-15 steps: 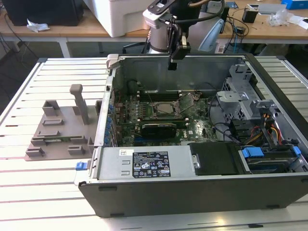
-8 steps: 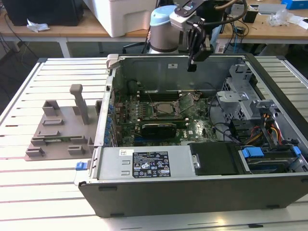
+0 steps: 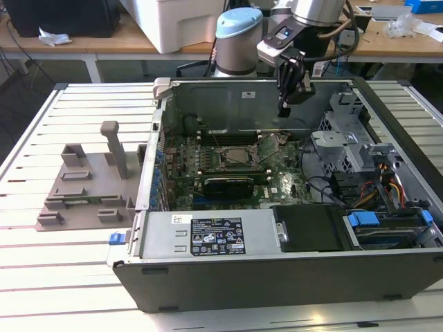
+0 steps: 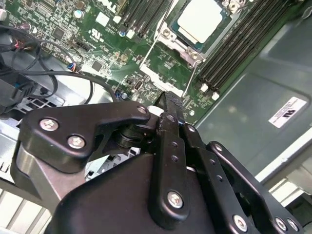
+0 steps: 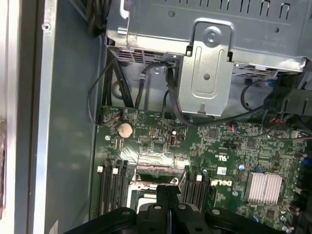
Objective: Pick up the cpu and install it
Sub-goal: 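Close the cpu cover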
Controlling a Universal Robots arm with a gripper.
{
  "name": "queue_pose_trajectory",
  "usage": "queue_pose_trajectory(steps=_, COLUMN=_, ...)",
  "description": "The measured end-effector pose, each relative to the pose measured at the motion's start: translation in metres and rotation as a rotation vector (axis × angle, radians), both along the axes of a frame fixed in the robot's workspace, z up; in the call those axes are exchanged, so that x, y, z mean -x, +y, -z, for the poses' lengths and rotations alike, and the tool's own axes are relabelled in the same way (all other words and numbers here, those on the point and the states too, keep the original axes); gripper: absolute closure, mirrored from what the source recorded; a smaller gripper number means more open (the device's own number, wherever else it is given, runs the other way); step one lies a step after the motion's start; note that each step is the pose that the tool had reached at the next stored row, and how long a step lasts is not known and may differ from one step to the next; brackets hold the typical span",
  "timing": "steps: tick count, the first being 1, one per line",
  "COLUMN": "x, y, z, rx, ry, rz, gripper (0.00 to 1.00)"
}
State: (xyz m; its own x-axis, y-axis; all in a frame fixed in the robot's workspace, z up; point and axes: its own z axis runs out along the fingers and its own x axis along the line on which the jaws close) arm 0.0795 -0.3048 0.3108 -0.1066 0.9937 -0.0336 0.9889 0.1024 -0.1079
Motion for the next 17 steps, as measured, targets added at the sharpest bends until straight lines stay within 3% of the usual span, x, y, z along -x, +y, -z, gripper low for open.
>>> queue_pose_trajectory(steps=17, x=-0.018, y=0.0, z=0.0314, rx=0.0002, ry=0.0024, rz=0.0, gripper=0.89)
